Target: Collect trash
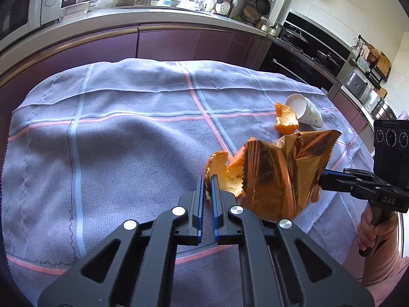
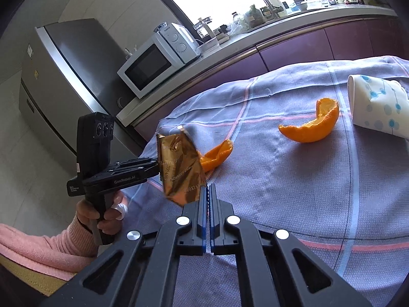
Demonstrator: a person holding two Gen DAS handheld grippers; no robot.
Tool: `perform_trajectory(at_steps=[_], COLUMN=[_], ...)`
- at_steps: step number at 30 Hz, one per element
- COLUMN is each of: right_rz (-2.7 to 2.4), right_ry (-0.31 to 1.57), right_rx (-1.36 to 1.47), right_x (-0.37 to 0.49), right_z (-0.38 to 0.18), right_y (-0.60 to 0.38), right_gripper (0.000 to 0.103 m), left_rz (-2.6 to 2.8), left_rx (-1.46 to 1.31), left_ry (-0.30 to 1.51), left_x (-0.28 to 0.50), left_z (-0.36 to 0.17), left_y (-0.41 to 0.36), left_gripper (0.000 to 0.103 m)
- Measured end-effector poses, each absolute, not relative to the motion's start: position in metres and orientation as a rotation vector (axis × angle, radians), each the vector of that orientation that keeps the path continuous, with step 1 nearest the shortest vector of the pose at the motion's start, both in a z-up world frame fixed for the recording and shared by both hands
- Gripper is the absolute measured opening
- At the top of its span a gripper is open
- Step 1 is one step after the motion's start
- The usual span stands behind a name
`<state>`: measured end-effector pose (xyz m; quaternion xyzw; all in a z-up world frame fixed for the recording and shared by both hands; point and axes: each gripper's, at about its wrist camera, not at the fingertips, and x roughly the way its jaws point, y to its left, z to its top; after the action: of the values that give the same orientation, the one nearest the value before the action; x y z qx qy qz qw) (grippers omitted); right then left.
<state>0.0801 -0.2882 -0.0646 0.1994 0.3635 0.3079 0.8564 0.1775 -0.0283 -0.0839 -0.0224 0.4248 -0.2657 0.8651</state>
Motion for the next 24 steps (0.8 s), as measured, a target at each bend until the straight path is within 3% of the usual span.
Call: perform_trajectory(at_steps=[11,13,14,15,17,22,23,24], right_rz=[0.614,0.583,0.584,0.568,0.545,0.542,0.550,0.557], right_ry=[0.748,0.762,0.776,0.788,0.816,0.885,0.899,0.911], right_rx=[0.432,0.440,0.446,0.438,0.418,0.382,0.371,0.358], right_x=[0.079,0.085,0.088,0.093,0.103,0.132,0.135,0.137], right_z=[-0.057,-0.062,-0.065,-0.068,-0.073,-0.083,-0.084,-0.086], right_y=[-0.295,-0.295,-0.295,-0.293,-0.288,-0.277,-0.273,-0.269], right_gripper=[0.001,0.007,0.015,0.032,0.041,0.040,0.036,0.020], left_rz=[-0.528,-0.521,-0.518,-0.516,-0.513,-0.505,-0.502,-0.499], left_rx=[-0.076,-0.075,-0.077,-0.078,-0.080,-0.078,-0.081,-0.083], left_ry=[0.850,0.848,0.850,0.852,0.860,0.865,0.866,0.866], left_x=[0.164,0.162,0.162,0.162,0.162,0.162,0.162,0.162], left_z=[-0.066,-0.066,-0.066,-0.067,-0.070,-0.074,-0.075,-0.075], left_y=[0.008,0.014,0.016,0.019,0.021,0.021,0.022,0.023], left_gripper=[0.004,0.004,0.004,0.004,0.004,0.004,0.004,0.004])
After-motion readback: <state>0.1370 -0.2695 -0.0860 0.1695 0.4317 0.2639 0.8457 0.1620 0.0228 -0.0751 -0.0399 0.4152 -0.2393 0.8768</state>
